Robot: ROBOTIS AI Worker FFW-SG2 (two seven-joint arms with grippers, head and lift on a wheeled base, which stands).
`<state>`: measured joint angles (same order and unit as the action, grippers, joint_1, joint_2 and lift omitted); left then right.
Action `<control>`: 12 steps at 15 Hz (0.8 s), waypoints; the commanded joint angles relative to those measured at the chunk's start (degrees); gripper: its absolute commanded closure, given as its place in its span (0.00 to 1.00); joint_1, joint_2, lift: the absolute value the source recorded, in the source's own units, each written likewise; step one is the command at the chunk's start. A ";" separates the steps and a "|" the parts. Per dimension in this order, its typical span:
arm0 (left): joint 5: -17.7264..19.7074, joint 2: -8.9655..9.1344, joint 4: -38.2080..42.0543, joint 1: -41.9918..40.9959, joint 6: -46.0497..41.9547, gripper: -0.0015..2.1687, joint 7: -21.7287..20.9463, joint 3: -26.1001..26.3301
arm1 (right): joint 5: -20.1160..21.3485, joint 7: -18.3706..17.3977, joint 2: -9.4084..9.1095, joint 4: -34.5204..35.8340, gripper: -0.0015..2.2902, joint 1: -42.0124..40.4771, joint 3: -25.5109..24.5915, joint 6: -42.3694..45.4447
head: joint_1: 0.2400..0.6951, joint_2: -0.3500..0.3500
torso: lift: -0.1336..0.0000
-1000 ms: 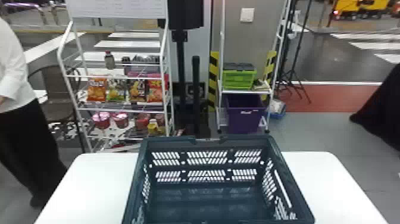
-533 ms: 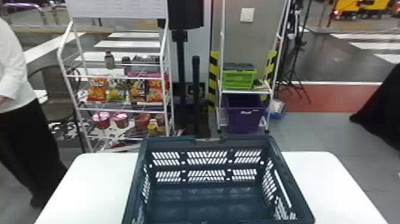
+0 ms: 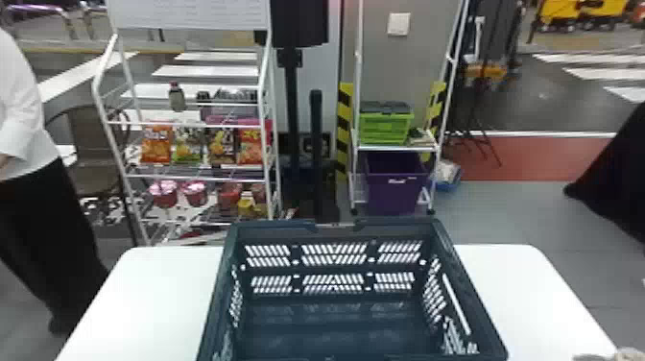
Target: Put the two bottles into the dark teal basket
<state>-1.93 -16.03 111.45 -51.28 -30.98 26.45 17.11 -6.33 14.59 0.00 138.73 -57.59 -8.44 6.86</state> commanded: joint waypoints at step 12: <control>-3.00 -0.49 -1.59 -0.22 0.00 0.99 1.23 1.61 | 8.53 -0.09 -0.05 0.76 0.73 18.83 8.00 -20.01 | 0.57 0.50 | 1.00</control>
<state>-4.53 -16.46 109.95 -51.50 -30.98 27.56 18.65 1.55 14.44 0.00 140.26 -41.61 -0.75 -8.77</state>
